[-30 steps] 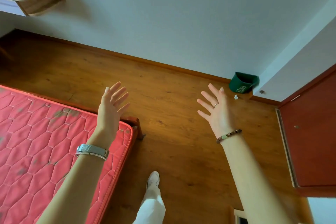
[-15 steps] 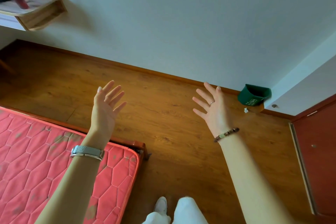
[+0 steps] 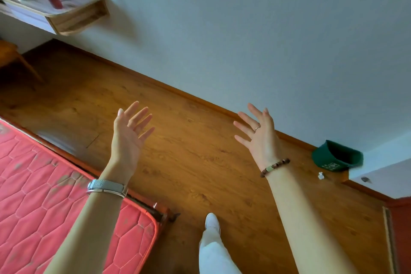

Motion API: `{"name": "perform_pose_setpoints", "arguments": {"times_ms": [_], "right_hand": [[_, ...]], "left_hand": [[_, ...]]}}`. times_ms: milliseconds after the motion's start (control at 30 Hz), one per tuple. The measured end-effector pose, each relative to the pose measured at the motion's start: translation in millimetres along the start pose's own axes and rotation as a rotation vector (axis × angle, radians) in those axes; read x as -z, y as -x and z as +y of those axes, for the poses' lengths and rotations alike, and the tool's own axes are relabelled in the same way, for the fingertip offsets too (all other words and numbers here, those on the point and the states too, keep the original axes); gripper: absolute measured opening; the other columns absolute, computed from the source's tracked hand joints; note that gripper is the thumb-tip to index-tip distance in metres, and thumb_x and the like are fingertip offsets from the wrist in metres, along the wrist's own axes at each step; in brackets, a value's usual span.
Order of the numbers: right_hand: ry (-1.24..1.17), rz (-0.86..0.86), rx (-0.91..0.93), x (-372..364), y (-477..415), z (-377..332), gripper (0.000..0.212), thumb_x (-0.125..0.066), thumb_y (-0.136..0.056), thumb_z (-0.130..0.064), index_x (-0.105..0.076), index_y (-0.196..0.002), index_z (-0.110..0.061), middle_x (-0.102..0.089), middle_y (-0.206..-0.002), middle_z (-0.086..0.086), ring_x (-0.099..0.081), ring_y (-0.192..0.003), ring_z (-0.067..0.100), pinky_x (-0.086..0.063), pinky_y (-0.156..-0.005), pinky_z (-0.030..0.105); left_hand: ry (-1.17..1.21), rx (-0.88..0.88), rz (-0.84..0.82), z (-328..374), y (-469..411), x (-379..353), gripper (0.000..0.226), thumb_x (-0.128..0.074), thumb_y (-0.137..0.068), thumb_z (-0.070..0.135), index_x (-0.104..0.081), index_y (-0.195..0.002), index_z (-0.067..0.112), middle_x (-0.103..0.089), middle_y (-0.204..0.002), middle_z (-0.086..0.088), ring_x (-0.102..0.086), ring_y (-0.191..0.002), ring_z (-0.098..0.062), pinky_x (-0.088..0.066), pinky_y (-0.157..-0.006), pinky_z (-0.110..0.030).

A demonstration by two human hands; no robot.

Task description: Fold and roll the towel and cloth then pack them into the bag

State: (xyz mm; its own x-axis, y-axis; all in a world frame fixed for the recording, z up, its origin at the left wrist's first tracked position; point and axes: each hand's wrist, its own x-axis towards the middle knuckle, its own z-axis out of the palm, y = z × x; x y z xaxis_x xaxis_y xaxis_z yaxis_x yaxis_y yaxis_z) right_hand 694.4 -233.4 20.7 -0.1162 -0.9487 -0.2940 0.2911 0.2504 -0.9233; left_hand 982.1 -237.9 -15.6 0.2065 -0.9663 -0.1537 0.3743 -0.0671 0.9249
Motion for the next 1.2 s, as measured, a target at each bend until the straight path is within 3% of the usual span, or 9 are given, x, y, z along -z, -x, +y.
{"name": "perform_pose_setpoints", "arguments": {"times_ms": [433,733,933,1200], "right_hand": [[0.105,-0.28,-0.094,-32.7,-178.3,-49.9,0.05,-0.027,-0.1,-0.055,-0.051,-0.135,-0.029,-0.053,-0.14,0.005,-0.057,-0.123,0.025,-0.035,-0.109,0.059],[0.159,-0.442,-0.137,-84.9,-243.3,-45.5,0.047,-0.026,-0.1,-0.054,-0.05,-0.134,-0.031,-0.052,-0.142,0.005,-0.055,-0.125,0.026,-0.034,-0.11,0.061],[0.204,-0.487,-0.126,-122.7,-278.8,-45.5,0.054,-0.03,-0.094,-0.058,-0.049,-0.136,-0.03,-0.051,-0.142,0.005,-0.055,-0.125,0.026,-0.034,-0.11,0.061],[0.27,-0.566,-0.129,-199.0,-338.6,-51.5,0.05,-0.025,-0.101,-0.051,-0.046,-0.14,-0.026,-0.05,-0.143,0.006,-0.054,-0.126,0.027,-0.032,-0.111,0.062]], "left_hand": [[0.096,-0.062,0.267,-3.3,-95.2,-48.2,0.066,-0.038,-0.091,0.057,-0.046,-0.144,0.019,-0.057,-0.141,-0.01,-0.056,-0.128,-0.027,-0.042,-0.11,-0.05],[0.144,-0.105,0.457,1.0,-129.7,-20.5,0.065,-0.043,-0.09,0.057,-0.048,-0.144,0.02,-0.059,-0.139,-0.012,-0.058,-0.127,-0.028,-0.043,-0.109,-0.05],[0.177,-0.15,0.5,4.1,-165.8,-0.8,0.061,-0.038,-0.097,0.054,-0.044,-0.147,0.018,-0.057,-0.141,-0.013,-0.057,-0.129,-0.029,-0.042,-0.11,-0.05],[0.206,-0.206,0.582,29.9,-230.2,30.4,0.059,-0.037,-0.097,0.054,-0.045,-0.145,0.021,-0.058,-0.139,-0.009,-0.058,-0.128,-0.025,-0.041,-0.111,-0.051]]}}
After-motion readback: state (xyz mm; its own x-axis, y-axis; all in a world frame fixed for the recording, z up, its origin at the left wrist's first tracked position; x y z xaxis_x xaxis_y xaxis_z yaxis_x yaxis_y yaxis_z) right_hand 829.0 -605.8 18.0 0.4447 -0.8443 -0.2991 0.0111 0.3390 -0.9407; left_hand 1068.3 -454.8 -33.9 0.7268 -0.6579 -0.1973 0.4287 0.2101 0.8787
